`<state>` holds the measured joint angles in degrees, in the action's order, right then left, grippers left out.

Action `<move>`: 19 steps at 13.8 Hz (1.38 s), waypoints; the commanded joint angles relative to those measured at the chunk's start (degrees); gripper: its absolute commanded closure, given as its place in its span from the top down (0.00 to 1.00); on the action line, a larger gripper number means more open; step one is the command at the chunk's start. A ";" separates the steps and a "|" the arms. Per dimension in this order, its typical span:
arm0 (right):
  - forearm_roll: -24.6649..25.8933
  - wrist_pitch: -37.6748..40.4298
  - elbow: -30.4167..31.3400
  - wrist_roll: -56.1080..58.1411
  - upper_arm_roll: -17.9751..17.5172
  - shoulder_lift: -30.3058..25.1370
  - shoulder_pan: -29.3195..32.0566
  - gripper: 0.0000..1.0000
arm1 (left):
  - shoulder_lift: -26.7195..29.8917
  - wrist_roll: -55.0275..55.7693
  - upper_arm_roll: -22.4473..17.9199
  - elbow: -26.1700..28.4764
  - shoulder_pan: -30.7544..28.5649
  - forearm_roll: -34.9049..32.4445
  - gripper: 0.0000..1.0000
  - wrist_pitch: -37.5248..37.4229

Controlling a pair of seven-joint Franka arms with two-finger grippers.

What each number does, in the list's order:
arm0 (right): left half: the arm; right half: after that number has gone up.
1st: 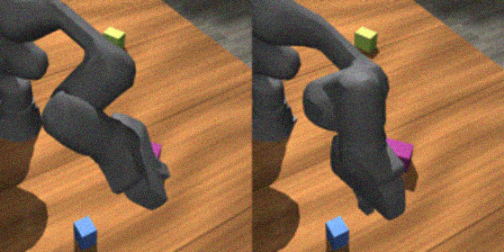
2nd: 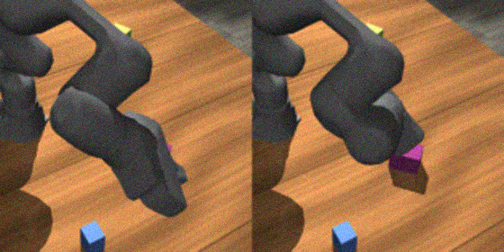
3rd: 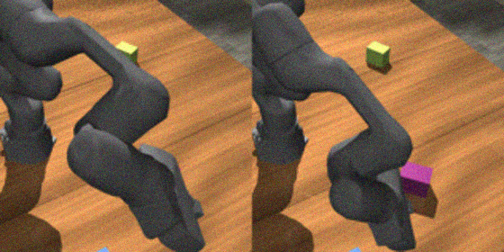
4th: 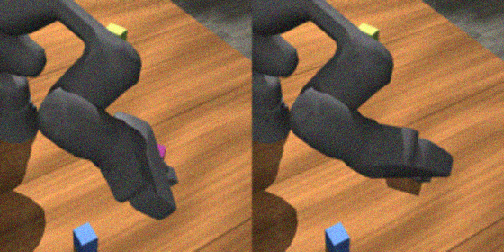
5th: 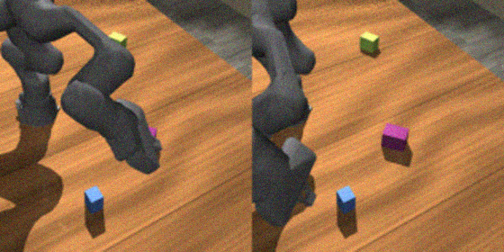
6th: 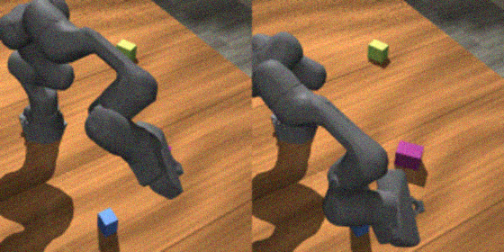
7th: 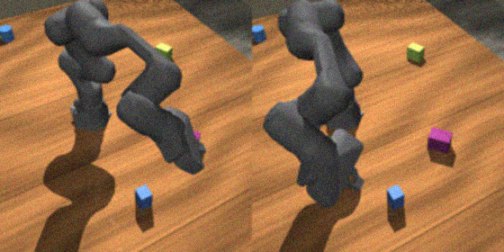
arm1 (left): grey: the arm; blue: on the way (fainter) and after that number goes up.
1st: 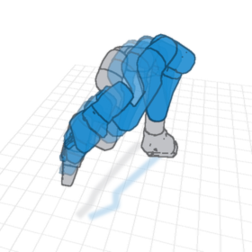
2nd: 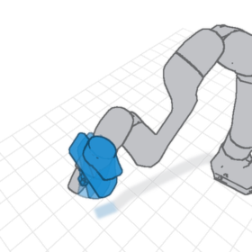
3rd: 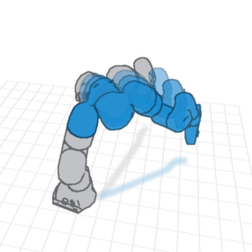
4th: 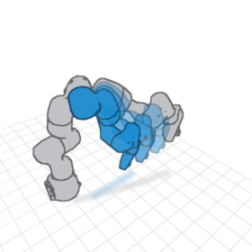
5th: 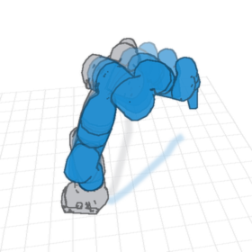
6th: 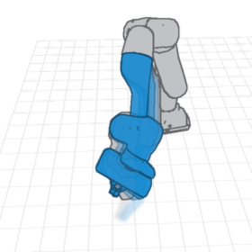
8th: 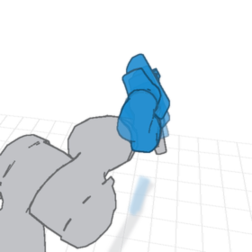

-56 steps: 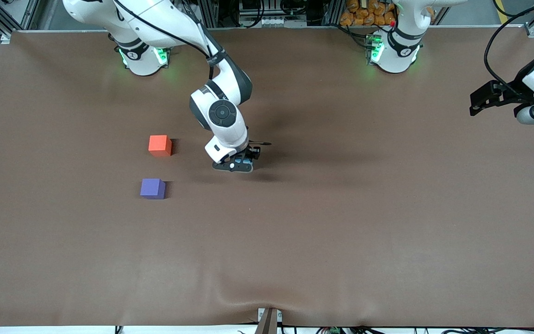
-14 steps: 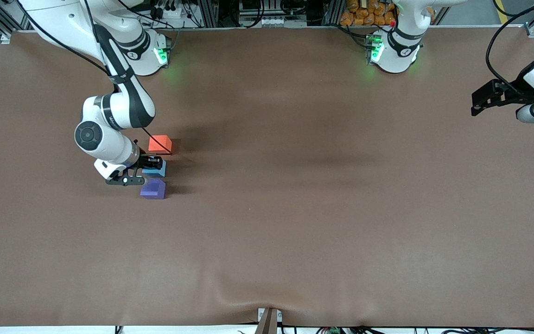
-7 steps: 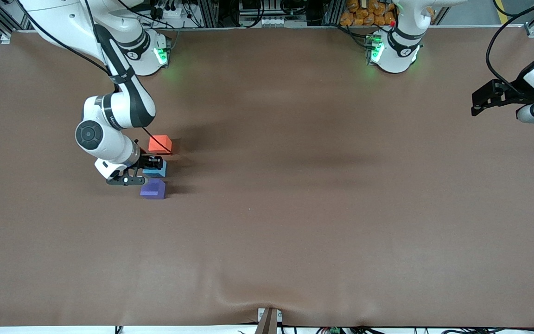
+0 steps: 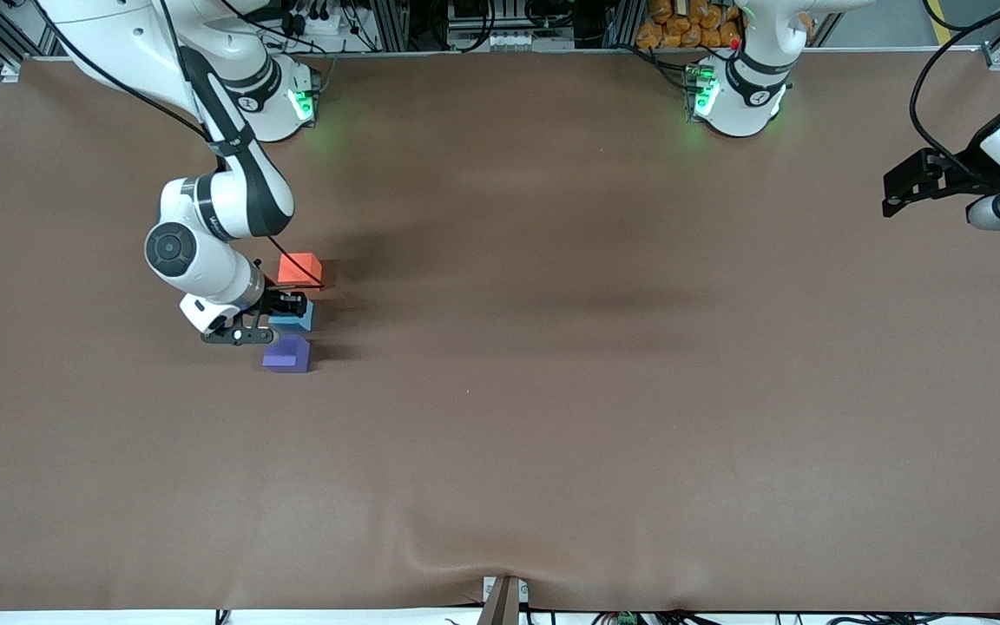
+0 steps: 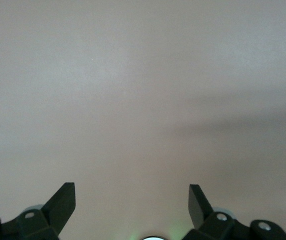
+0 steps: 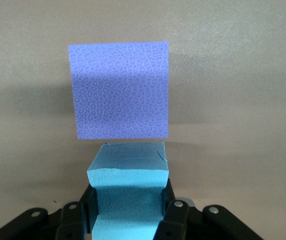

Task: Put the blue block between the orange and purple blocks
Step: 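Lower the light blue block between the orange and purple blocks, then open the right gripper and pull it away from the blocks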

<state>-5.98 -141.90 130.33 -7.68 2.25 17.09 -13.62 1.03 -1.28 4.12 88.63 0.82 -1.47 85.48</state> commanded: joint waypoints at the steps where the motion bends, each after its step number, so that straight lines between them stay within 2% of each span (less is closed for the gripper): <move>1: -0.70 -2.42 1.68 1.27 -0.32 -0.22 0.00 0.18 | 0.29 -1.27 0.10 -0.13 -0.56 0.15 1.00 -0.05; 2: -0.70 -2.51 1.68 1.27 -0.32 0.04 0.00 0.65 | 0.38 -1.27 0.10 -0.12 -0.47 0.15 1.00 0.04; 3: -0.70 -2.51 1.60 0.83 -0.32 0.13 -0.09 1.00 | 0.29 -1.27 0.10 -0.21 -0.47 0.15 1.00 0.04; 7: -0.70 -0.76 1.07 0.91 -0.32 -0.83 0.53 1.00 | 0.81 -1.36 0.10 -0.39 -0.56 0.33 1.00 0.04; 9: -0.70 4.67 -1.55 1.09 -0.32 -2.58 0.96 1.00 | 0.82 -1.27 0.28 -0.39 -0.39 0.33 1.00 0.04; 11: -0.70 15.80 -8.56 1.26 -0.23 -4.43 2.63 1.00 | 0.82 -1.27 0.28 -0.39 -0.47 0.24 1.00 0.04; 14: -0.70 31.55 -22.79 1.18 -0.14 -4.62 4.82 1.00 | 0.73 -1.27 0.19 -0.30 -0.47 0.24 1.00 0.04; 19: -0.61 45.11 -38.98 2.05 -0.14 -4.17 11.06 1.00 | 0.73 -1.01 -0.16 -0.30 -0.56 0.06 1.00 0.04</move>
<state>-6.00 -100.89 97.63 -7.17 2.92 11.63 -6.02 1.19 -1.28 3.96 88.41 0.82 -1.47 85.48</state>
